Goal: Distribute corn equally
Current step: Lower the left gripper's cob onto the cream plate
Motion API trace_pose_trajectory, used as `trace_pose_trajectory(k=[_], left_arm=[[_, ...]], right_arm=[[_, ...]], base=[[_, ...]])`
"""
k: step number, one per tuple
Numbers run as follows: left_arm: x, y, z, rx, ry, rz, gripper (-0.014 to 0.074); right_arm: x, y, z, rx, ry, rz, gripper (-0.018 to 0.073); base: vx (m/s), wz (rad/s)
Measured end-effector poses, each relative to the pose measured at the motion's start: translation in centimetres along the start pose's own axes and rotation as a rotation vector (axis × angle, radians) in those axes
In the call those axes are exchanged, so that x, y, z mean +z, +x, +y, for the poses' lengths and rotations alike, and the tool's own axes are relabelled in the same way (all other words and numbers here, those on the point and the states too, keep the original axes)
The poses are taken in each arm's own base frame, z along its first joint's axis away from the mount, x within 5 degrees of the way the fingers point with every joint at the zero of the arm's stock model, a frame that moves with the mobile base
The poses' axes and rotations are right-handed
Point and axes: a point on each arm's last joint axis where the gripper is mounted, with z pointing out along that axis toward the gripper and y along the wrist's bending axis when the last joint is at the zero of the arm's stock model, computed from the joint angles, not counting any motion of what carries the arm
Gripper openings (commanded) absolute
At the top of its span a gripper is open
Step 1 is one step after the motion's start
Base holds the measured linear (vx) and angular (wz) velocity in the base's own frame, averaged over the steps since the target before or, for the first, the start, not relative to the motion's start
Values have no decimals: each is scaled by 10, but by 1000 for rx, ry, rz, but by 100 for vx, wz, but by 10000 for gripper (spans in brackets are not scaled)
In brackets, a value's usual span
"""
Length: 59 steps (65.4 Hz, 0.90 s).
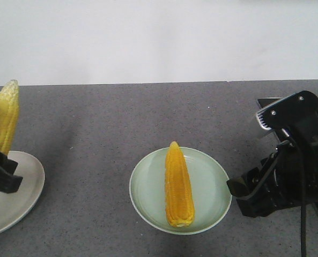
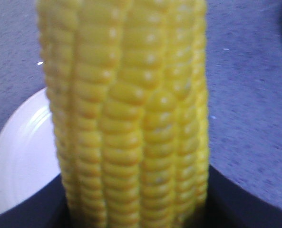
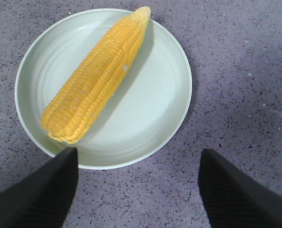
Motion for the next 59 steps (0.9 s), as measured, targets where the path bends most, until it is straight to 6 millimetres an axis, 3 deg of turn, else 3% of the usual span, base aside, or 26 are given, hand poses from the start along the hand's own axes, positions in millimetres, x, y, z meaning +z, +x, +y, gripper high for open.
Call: trace_pose_trajectory(k=[14,32,59], left_arm=[[26,-10,20,-75,-58,102,244],[59,-5,39,-138,-94,267,244],[97,6,47,-163,-97,446,244]], right_arm=[[0,0,0,1,-1,1,503],[0,0,0,1,-1,1,503],[0,0,0,1,-1,1,503]], base=[[0,0],[0,0],[0,0]])
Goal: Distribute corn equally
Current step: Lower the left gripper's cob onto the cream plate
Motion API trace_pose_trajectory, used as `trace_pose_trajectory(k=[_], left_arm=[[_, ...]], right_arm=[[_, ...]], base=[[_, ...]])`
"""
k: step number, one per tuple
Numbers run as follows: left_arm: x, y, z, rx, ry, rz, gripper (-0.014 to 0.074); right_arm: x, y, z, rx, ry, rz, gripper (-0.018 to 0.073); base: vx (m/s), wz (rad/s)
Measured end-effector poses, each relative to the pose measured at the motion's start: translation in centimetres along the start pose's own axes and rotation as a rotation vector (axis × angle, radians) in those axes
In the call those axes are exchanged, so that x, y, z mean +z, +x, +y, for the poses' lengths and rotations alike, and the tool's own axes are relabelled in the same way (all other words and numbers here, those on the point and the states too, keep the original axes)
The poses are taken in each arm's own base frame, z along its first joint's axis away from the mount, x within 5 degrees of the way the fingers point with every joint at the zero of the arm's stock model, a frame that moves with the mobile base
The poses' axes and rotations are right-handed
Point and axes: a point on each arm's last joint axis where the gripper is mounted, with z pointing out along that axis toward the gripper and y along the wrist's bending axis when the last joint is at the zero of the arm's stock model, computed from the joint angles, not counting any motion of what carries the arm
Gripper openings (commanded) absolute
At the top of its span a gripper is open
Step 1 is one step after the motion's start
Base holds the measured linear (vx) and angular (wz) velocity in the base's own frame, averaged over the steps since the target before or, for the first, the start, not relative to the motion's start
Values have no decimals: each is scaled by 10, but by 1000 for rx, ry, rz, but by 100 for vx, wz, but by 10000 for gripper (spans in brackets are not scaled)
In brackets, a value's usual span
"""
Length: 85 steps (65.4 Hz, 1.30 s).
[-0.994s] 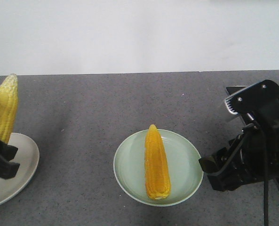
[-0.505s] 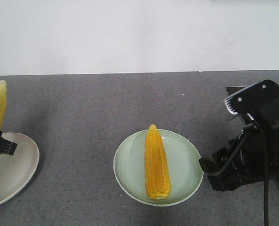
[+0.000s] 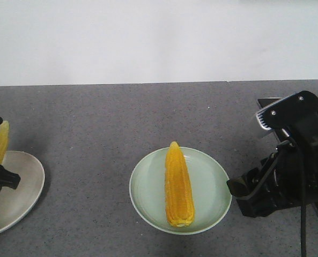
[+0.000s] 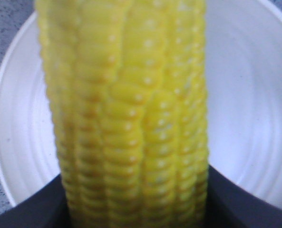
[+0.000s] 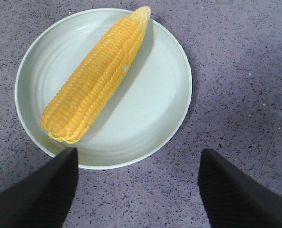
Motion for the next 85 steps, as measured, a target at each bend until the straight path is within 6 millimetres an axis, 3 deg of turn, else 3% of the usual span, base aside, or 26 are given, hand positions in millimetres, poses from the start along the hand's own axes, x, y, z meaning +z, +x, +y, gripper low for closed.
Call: trace_pose_trajectory(k=[41,62,85], left_arm=[[27,-4,-5,14,7,110,345],[26,-4,-5,17,15,111,510],[25,-5,-5,17,16,109,541]], right_arm=[[0,0,0,0,0,0,503],[0,0,0,0,0,0,503],[0,0,0,0,0,0,503]], base=[[0,0],[0,0],[0,0]])
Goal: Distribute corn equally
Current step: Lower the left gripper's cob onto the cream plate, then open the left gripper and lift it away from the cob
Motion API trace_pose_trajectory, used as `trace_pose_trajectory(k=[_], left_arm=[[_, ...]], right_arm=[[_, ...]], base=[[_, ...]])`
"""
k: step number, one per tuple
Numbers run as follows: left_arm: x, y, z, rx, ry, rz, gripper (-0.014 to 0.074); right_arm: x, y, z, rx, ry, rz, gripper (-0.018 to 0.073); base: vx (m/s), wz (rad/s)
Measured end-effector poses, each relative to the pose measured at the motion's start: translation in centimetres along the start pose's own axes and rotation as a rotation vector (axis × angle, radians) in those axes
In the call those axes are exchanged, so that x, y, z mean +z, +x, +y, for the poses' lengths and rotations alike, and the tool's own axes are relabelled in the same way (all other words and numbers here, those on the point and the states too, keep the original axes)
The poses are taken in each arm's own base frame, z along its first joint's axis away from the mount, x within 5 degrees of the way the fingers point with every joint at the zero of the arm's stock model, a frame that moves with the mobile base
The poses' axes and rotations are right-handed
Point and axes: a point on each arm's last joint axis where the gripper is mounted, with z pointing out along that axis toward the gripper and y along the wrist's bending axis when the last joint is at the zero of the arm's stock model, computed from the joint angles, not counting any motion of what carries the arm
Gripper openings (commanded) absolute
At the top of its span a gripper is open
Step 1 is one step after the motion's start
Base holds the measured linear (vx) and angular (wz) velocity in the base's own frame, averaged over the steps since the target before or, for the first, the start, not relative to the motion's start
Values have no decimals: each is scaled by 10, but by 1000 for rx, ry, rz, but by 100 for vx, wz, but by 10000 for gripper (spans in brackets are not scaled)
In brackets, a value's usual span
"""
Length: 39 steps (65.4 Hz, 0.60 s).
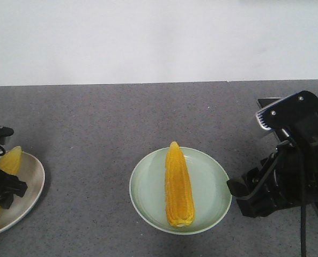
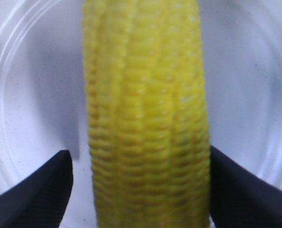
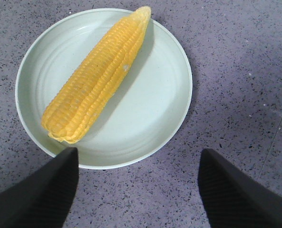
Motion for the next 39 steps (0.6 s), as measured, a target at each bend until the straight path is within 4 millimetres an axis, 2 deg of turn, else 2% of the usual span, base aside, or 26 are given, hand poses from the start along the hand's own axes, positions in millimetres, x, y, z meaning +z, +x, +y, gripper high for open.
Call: trace_pose_trajectory(k=[9,15,28,39], left_arm=[[-4,1,0,-3,2,-10,541],[-14,5,2,-9,2,-40,541],[-46,19,6,-23,0,-155,541],[-81,38,7,-16,3,-295,541]], right_arm=[[0,0,0,0,0,0,503],[0,0,0,0,0,0,503],[0,0,0,0,0,0,503],[0,0,0,0,0,0,503]], base=[[0,0],[0,0],[0,0],[0,0]])
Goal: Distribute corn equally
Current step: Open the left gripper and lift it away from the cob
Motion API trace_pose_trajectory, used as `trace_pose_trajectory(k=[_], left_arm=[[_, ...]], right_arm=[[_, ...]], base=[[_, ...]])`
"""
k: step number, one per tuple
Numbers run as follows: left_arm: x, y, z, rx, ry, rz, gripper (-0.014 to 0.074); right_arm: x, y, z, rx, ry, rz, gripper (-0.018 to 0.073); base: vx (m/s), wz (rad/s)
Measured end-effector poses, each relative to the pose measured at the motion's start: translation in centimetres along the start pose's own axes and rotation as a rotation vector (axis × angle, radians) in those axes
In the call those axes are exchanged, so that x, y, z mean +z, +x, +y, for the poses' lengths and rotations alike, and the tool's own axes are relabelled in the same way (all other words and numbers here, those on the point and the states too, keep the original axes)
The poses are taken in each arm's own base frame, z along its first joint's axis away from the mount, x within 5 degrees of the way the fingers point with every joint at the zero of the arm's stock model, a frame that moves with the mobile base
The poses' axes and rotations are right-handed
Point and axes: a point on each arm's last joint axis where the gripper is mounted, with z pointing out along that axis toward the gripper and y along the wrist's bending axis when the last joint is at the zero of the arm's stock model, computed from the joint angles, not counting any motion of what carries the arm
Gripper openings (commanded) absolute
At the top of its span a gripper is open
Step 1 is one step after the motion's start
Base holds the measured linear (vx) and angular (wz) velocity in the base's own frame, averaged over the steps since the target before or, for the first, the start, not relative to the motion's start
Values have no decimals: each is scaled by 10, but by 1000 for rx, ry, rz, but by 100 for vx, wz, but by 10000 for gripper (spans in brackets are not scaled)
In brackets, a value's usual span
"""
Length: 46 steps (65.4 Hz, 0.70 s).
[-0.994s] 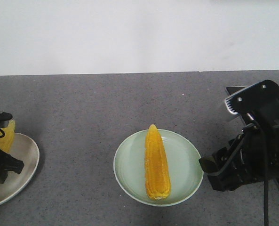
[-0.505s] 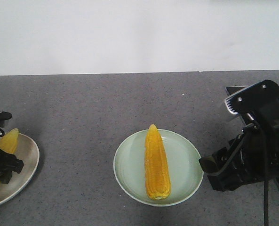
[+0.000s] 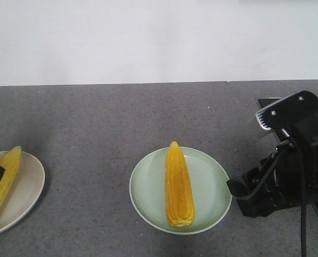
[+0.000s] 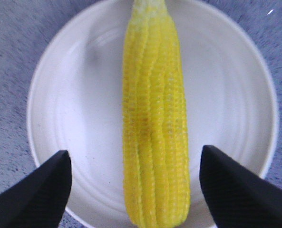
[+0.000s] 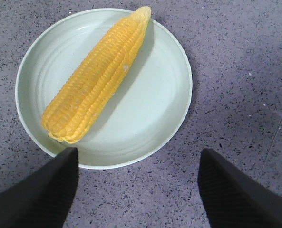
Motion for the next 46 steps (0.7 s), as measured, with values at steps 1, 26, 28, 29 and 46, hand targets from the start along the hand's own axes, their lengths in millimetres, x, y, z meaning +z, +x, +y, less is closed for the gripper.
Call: trace_pose_trajectory(k=[1,26,28,29,46], left_arm=[[-3,1,-1,5,3,-12,541],[-64,21,-32,173,194,-282,540],[-66,23,-34,186,207,-290,540],[-67,23,-35,195,209,-296,540],[-78,36,-41,232,254,-371,533]], right_arm=[[0,0,0,0,0,0,503],[0,0,0,0,0,0,503],[0,0,0,0,0,0,503],[0,0,0,0,0,0,503],[0,0,0,1,-1,0,503]], base=[[0,0],[0,0],[0,0],[0,0],[0,0]])
